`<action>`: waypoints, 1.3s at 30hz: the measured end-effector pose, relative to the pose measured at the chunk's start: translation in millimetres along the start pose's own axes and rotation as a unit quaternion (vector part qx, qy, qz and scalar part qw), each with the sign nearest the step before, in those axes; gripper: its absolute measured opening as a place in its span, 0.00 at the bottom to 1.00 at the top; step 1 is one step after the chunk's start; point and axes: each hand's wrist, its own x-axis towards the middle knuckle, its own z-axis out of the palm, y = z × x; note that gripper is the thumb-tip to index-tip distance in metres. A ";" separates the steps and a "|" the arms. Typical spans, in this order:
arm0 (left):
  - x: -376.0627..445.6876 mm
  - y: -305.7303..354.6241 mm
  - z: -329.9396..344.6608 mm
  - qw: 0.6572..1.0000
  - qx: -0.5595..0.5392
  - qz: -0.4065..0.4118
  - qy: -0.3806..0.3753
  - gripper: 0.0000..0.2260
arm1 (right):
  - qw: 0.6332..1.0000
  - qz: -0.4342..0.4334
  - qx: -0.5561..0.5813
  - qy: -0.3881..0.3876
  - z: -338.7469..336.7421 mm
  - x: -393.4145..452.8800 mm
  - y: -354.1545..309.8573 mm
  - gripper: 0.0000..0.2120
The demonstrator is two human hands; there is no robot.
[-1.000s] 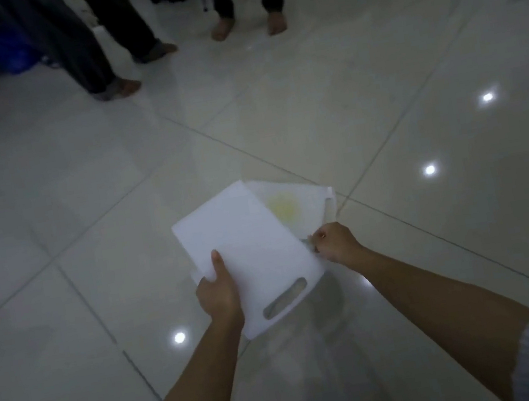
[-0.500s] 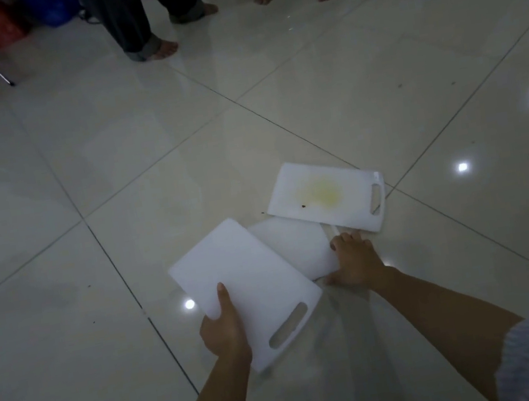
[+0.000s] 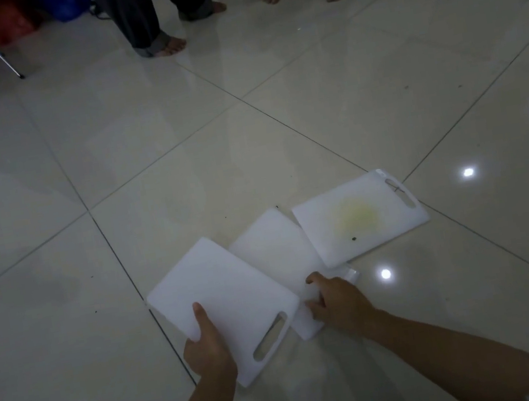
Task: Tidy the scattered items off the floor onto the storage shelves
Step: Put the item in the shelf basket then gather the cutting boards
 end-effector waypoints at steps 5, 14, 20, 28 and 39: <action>9.3 -3.9 -9.3 1.000 0.002 0.006 0.005 0.34 | 0.966 0.159 -0.070 0.193 -25.2 4.2 28.7 0.33; 11.1 -0.8 -21.8 1.000 -0.008 0.012 0.014 0.37 | 0.989 0.129 -0.068 0.040 -17.2 16.4 -4.0 0.50; 14.7 2.2 -43.8 1.000 0.024 0.014 0.014 0.36 | 0.963 0.260 -0.076 -0.010 -16.7 20.1 -22.2 0.58; 29.5 -4.8 -71.7 0.999 0.021 0.006 0.050 0.38 | 0.956 0.285 -0.029 -0.061 -24.7 24.9 -21.5 0.46; 38.1 -16.0 -79.4 0.991 0.047 0.044 0.120 0.33 | 0.935 0.166 0.313 -0.030 -30.8 24.7 -21.6 0.19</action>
